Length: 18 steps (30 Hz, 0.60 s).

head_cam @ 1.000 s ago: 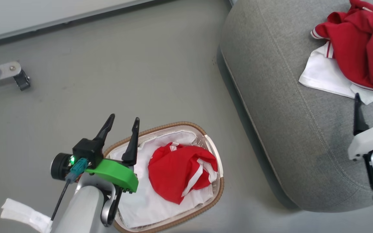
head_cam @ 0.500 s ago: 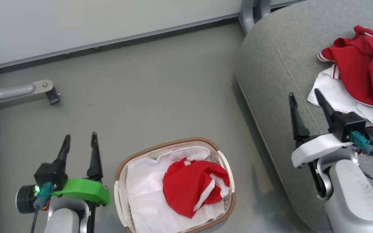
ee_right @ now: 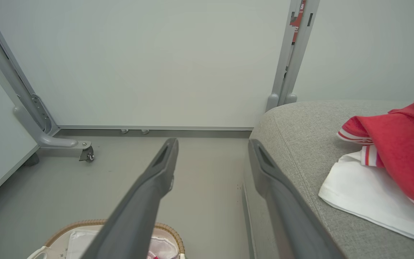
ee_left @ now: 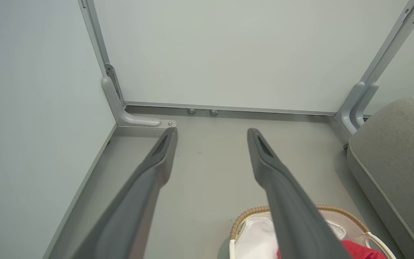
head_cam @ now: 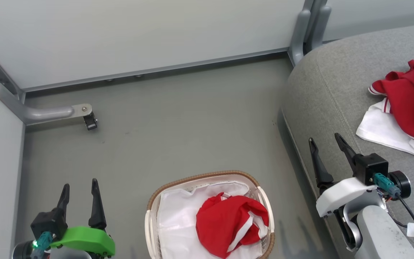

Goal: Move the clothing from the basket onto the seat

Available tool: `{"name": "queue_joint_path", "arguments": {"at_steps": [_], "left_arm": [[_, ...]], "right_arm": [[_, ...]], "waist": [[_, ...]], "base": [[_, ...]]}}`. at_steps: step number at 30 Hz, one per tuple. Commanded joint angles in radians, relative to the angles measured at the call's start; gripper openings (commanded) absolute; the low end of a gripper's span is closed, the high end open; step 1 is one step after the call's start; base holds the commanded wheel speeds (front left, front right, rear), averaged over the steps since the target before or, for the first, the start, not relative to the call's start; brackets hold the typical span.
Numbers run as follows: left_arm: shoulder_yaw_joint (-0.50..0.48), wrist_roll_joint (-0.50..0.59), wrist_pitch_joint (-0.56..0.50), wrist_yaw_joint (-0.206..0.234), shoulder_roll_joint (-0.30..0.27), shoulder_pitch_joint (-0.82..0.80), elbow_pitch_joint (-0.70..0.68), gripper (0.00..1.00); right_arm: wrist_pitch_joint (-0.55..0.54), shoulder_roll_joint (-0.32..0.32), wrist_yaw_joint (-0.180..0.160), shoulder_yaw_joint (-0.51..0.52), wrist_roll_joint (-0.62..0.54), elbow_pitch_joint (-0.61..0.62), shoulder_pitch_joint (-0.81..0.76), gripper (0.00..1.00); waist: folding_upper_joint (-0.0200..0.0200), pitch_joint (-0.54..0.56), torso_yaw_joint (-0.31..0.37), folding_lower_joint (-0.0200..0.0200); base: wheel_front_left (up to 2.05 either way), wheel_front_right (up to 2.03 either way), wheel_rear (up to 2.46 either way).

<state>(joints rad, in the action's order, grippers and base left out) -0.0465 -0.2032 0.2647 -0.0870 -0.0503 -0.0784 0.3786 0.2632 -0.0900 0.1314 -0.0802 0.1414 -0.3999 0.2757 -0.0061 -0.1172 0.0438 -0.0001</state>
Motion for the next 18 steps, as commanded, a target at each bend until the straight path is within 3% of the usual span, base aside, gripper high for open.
{"name": "queue_joint_path", "arguments": {"at_steps": [1,10,18], "left_arm": [[0.001,-0.009,-0.001,-0.002,-0.001,0.019,0.000,1.00],[0.042,-0.040,-0.001,-0.018,-0.001,0.020,0.005,1.00],[0.143,-0.071,-0.001,-0.034,-0.002,-0.048,0.052,1.00]], "right_arm": [[0.002,-0.002,-0.001,0.000,0.006,-0.005,-0.019,1.00],[0.002,-0.007,-0.001,-0.001,0.009,-0.003,-0.014,1.00],[0.002,-0.012,-0.001,-0.019,0.025,0.045,0.060,1.00]], "waist": [[0.0061,0.022,-0.011,0.0001],[0.0061,0.009,0.000,0.0001],[0.0061,-0.088,0.049,0.0001]], "base": [[0.00,0.00,0.00],[0.00,0.00,0.00],[0.00,0.00,0.00]]}}
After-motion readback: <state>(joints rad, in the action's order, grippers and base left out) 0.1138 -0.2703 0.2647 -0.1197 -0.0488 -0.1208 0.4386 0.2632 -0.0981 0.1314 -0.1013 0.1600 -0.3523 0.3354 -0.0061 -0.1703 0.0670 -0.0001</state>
